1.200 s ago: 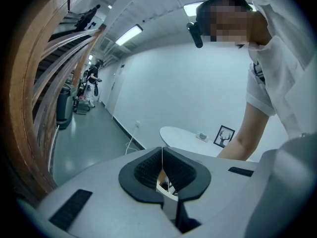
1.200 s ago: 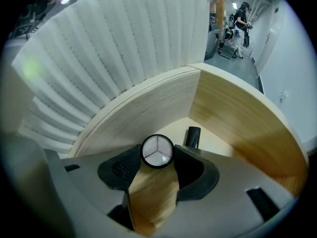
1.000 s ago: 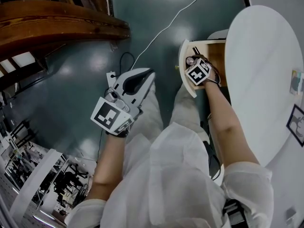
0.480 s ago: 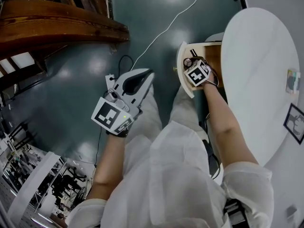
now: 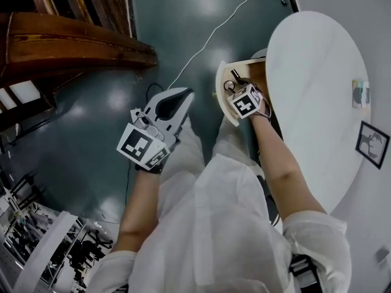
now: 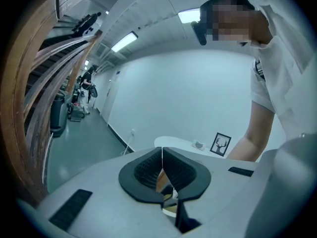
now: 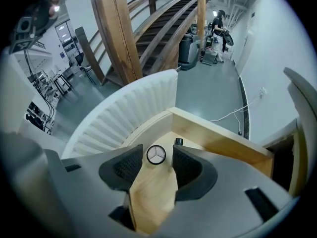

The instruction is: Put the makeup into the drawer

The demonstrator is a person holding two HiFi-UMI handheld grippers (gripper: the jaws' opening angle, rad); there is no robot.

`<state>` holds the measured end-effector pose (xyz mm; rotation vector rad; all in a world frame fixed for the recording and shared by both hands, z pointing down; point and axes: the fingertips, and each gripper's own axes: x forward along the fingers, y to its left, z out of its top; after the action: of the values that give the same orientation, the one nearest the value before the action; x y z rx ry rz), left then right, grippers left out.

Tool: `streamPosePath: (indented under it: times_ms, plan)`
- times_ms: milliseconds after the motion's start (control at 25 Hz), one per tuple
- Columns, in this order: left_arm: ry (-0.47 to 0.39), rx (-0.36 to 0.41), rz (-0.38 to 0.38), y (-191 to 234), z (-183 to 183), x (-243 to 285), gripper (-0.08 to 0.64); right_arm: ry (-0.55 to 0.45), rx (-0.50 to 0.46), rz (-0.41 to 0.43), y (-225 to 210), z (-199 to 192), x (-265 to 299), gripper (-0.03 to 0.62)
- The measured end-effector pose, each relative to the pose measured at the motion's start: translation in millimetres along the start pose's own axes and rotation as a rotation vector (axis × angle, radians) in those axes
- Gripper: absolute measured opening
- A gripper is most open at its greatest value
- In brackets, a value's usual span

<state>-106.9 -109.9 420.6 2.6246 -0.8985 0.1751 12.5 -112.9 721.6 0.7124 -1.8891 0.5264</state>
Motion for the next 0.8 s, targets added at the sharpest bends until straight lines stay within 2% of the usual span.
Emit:
streamPosePath:
  times_ms: [320, 560, 800]
  plan:
    - [-0.016, 0.023, -0.047, -4.8, 21.8, 4.9, 0.018, -0.095, 0.112, -0.037, 8.9, 18.8, -53.1, 0.123]
    - [-0.039, 0.04, -0.078, -6.4, 41.0, 10.4, 0.018, -0.213, 0.197, -0.104, 5.8, 29.0, -109.8, 0.033]
    - [-0.052, 0.06, -0.102, -10.6, 56.8, 19.6, 0.018, -0.316, 0.273, -0.174, -10.3, 29.2, -172.7, 0.017]
